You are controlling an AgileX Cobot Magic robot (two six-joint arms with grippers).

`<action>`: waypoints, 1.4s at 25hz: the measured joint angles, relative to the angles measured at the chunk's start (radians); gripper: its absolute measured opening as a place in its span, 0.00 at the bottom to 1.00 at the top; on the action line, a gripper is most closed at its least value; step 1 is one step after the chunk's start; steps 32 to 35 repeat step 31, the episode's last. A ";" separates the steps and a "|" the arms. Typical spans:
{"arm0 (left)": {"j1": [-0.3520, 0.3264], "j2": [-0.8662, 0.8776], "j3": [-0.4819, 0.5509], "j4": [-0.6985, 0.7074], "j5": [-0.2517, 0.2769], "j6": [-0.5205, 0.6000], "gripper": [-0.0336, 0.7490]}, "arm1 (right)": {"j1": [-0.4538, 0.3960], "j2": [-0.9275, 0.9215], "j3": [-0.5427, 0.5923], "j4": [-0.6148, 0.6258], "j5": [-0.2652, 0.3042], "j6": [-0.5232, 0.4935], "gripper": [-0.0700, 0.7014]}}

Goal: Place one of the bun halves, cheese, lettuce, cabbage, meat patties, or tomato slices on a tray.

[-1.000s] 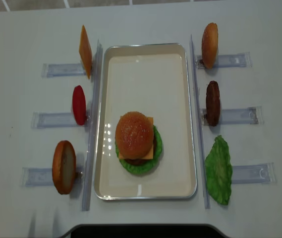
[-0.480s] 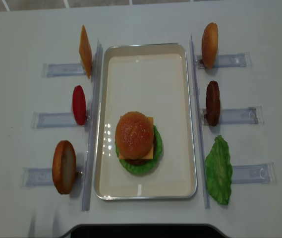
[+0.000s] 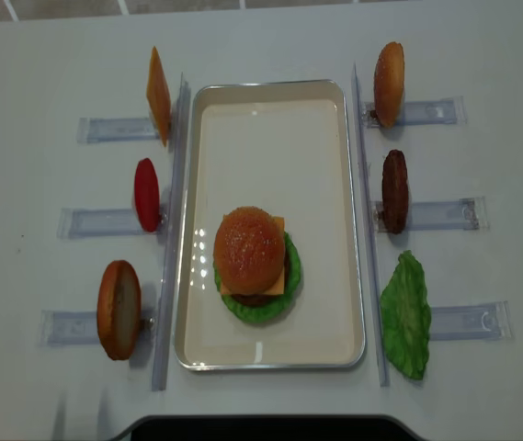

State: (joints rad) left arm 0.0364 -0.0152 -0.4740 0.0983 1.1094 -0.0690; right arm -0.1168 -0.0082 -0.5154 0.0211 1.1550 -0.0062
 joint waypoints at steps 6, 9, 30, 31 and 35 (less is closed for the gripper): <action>0.000 0.000 0.000 0.000 0.000 0.000 0.64 | 0.000 0.000 0.008 0.003 -0.016 -0.010 0.82; 0.000 0.000 0.000 0.000 0.000 0.000 0.64 | 0.000 0.000 0.008 0.019 -0.018 -0.022 0.82; 0.000 0.000 0.000 0.000 0.000 0.000 0.64 | 0.002 0.000 0.009 0.048 -0.018 -0.049 0.82; 0.000 0.000 0.000 0.000 0.000 0.000 0.64 | 0.003 0.000 0.009 0.048 -0.018 -0.049 0.82; 0.000 0.000 0.000 0.000 0.000 0.000 0.64 | 0.003 0.000 0.009 0.048 -0.018 -0.049 0.82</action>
